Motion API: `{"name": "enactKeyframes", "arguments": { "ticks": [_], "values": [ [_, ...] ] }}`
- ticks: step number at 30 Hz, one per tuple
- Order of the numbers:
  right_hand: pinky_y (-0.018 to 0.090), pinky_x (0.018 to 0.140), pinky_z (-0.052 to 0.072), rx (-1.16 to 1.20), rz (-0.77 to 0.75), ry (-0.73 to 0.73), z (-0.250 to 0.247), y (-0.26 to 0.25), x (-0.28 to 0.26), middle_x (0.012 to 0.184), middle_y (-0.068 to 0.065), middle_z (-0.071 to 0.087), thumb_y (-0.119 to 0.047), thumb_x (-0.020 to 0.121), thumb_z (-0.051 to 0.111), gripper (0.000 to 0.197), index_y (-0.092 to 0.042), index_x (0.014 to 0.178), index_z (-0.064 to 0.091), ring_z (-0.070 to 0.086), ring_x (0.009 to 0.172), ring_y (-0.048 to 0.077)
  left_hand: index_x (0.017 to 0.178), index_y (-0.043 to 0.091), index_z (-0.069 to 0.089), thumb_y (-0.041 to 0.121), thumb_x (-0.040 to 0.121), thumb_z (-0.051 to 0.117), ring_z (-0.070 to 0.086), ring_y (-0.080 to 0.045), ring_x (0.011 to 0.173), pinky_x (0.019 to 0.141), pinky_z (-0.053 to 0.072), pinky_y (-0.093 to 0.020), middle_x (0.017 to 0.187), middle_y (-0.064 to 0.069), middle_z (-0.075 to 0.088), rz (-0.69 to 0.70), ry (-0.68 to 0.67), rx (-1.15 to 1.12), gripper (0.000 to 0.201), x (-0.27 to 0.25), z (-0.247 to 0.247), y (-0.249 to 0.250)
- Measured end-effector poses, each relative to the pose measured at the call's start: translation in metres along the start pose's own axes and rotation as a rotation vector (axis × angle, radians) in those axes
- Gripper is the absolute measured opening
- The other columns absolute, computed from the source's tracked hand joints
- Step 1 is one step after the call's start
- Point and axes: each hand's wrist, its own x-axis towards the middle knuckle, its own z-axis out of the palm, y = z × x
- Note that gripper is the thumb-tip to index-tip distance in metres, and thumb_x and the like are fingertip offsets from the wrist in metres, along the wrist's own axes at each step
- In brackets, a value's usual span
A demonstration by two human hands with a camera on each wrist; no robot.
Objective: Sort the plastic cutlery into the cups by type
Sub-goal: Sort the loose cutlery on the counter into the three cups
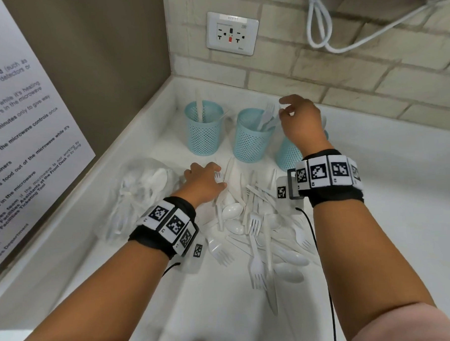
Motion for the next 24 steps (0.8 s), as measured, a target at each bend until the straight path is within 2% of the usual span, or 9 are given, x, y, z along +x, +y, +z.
{"name": "enactKeyframes", "arguments": {
  "ticks": [3, 5, 8, 10, 14, 18, 20, 22, 24],
  "values": [
    [0.029, 0.083, 0.048, -0.065, 0.051, -0.196, -0.024, -0.002, -0.011, 0.103, 0.011, 0.069, -0.009, 0.090, 0.048, 0.022, -0.007, 0.098, 0.068, 0.063, 0.095, 0.026, 0.140, 0.026, 0.034, 0.040, 0.092, 0.053, 0.026, -0.033, 0.131, 0.106, 0.029, -0.041, 0.139, -0.015, 0.028, 0.028, -0.003, 0.045, 0.054, 0.000, 0.003, 0.006],
    [0.030, 0.080, 0.050, -0.211, 0.120, -0.452, -0.037, -0.002, -0.022, 0.094, 0.011, 0.069, -0.011, 0.090, 0.054, 0.019, -0.002, 0.099, 0.068, 0.064, 0.087, 0.023, 0.141, 0.025, 0.033, 0.042, 0.090, 0.054, 0.024, -0.033, 0.131, 0.107, 0.031, -0.042, 0.139, -0.015, 0.028, 0.041, -0.014, 0.080, 0.057, 0.002, 0.006, 0.010],
    [0.037, 0.094, 0.050, -0.441, 0.171, -0.733, -0.040, 0.009, -0.035, 0.096, 0.009, 0.069, -0.015, 0.089, 0.059, 0.026, 0.000, 0.108, 0.066, 0.065, 0.093, 0.023, 0.142, 0.023, 0.031, 0.044, 0.089, 0.054, 0.023, -0.033, 0.132, 0.106, 0.032, -0.045, 0.142, -0.013, 0.027, 0.053, -0.054, 0.149, 0.061, 0.005, 0.011, 0.016],
    [0.040, 0.099, 0.046, -0.546, 0.206, -0.838, -0.033, 0.023, -0.042, 0.100, 0.005, 0.069, -0.028, 0.087, 0.064, 0.031, -0.006, 0.108, 0.066, 0.064, 0.099, 0.023, 0.142, 0.020, 0.031, 0.043, 0.089, 0.055, 0.025, -0.033, 0.132, 0.105, 0.034, -0.046, 0.142, -0.013, 0.027, 0.055, -0.065, 0.198, 0.063, 0.008, 0.014, 0.018],
    [0.039, 0.087, 0.049, -0.633, 0.256, -0.868, -0.009, 0.056, -0.051, 0.078, -0.001, 0.063, -0.058, 0.069, 0.071, 0.042, -0.018, 0.079, 0.063, 0.060, 0.084, 0.022, 0.139, 0.011, 0.033, 0.039, 0.090, 0.056, 0.033, -0.035, 0.127, 0.102, 0.038, -0.044, 0.139, -0.015, 0.029, 0.046, -0.066, 0.229, 0.062, 0.009, 0.016, 0.019],
    [0.032, 0.077, 0.047, -0.506, 0.311, -0.824, 0.001, 0.054, -0.067, 0.076, 0.002, 0.065, -0.049, 0.074, 0.072, 0.038, -0.012, 0.075, 0.063, 0.060, 0.075, 0.020, 0.136, 0.005, 0.037, 0.030, 0.093, 0.053, 0.044, -0.034, 0.122, 0.100, 0.040, -0.037, 0.137, -0.018, 0.036, 0.024, -0.107, 0.182, 0.052, 0.012, 0.015, 0.015],
    [0.035, 0.086, 0.049, -0.459, 0.324, -0.825, 0.000, 0.050, -0.070, 0.091, 0.007, 0.068, -0.039, 0.079, 0.072, 0.035, -0.007, 0.093, 0.065, 0.064, 0.090, 0.023, 0.130, 0.003, 0.043, 0.019, 0.094, 0.049, 0.049, -0.031, 0.118, 0.095, 0.041, -0.033, 0.133, -0.018, 0.044, 0.032, -0.111, 0.158, 0.040, 0.014, 0.015, 0.012],
    [0.035, 0.094, 0.045, -0.460, 0.330, -0.796, -0.005, 0.049, -0.072, 0.109, 0.009, 0.065, -0.030, 0.080, 0.073, 0.047, -0.006, 0.116, 0.059, 0.060, 0.107, 0.025, 0.127, 0.002, 0.046, 0.010, 0.093, 0.045, 0.050, -0.029, 0.116, 0.092, 0.041, -0.030, 0.130, -0.016, 0.051, 0.045, -0.112, 0.136, 0.035, 0.014, 0.014, 0.008],
    [0.035, 0.095, 0.040, -0.526, 0.330, -0.776, -0.011, 0.054, -0.075, 0.125, 0.006, 0.057, -0.027, 0.077, 0.076, 0.059, -0.011, 0.128, 0.051, 0.053, 0.116, 0.025, 0.126, 0.002, 0.047, 0.007, 0.092, 0.045, 0.051, -0.027, 0.116, 0.090, 0.040, -0.027, 0.127, -0.013, 0.054, 0.055, -0.110, 0.110, 0.034, 0.013, 0.012, 0.006]
  ]
}}
